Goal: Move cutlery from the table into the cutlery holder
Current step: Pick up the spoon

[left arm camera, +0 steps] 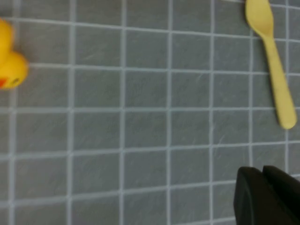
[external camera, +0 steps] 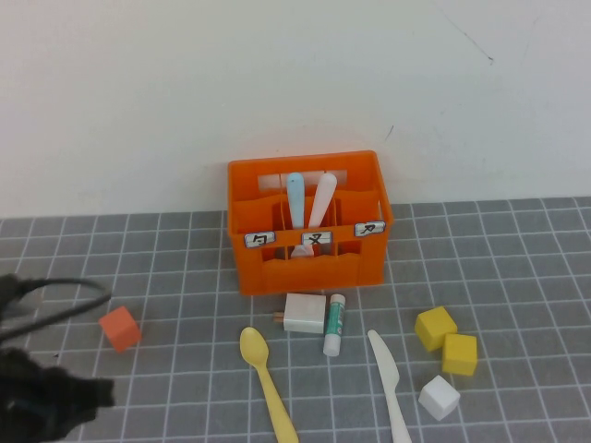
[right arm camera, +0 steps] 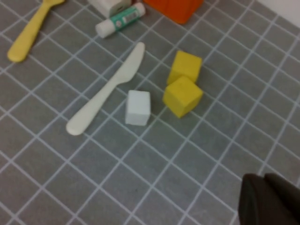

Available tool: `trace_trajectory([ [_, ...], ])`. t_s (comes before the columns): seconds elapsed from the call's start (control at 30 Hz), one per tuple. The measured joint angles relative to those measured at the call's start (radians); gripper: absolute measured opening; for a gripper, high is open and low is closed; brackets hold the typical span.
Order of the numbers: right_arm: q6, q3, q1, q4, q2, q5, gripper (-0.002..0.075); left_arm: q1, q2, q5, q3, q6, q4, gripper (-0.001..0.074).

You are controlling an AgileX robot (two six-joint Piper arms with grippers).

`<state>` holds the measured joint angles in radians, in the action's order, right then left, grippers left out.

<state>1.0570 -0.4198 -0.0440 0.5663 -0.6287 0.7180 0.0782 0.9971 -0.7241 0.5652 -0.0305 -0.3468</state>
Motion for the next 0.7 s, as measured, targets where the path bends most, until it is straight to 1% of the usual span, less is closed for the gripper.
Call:
trace_trajectory([
  [0.1, 0.056, 0.012, 0.0, 0.045, -0.054, -0.005, -0.0003, 0.031, 0.113, 0.041, 0.047, 0.072, -0.068, 0.0],
  [0.13, 0.061, 0.014, 0.0, 0.05, -0.065, -0.002, -0.0003, 0.054, 0.149, 0.052, 0.065, 0.083, -0.083, 0.0],
  [0.2, 0.067, 0.016, 0.0, 0.055, -0.081, 0.007, -0.0003, 0.112, 0.207, 0.07, 0.097, 0.087, -0.098, 0.0],
  [0.33, 0.067, 0.017, 0.0, 0.071, -0.088, 0.012, -0.0003, 0.288, 0.288, 0.136, 0.151, 0.005, -0.084, 0.0],
  [0.4, 0.067, 0.017, 0.0, 0.072, -0.09, 0.005, -0.0003, 0.383, 0.324, 0.186, 0.17, -0.089, -0.017, 0.0],
  [0.47, 0.067, 0.017, 0.0, 0.075, -0.09, -0.012, -0.0003, 0.456, 0.37, 0.216, 0.193, -0.26, 0.115, 0.0],
  [0.6, 0.067, 0.017, 0.0, 0.09, -0.092, -0.026, -0.0003, 0.533, 0.471, 0.202, 0.241, -0.62, 0.408, 0.0],
  [0.67, 0.067, 0.017, 0.0, 0.095, -0.092, -0.026, -0.0003, 0.55, 0.524, 0.193, 0.261, -0.728, 0.506, 0.0],
  [0.7, 0.067, 0.017, 0.0, 0.095, -0.092, -0.026, -0.0003, 0.557, 0.544, 0.2, 0.263, -0.751, 0.532, 0.0],
])
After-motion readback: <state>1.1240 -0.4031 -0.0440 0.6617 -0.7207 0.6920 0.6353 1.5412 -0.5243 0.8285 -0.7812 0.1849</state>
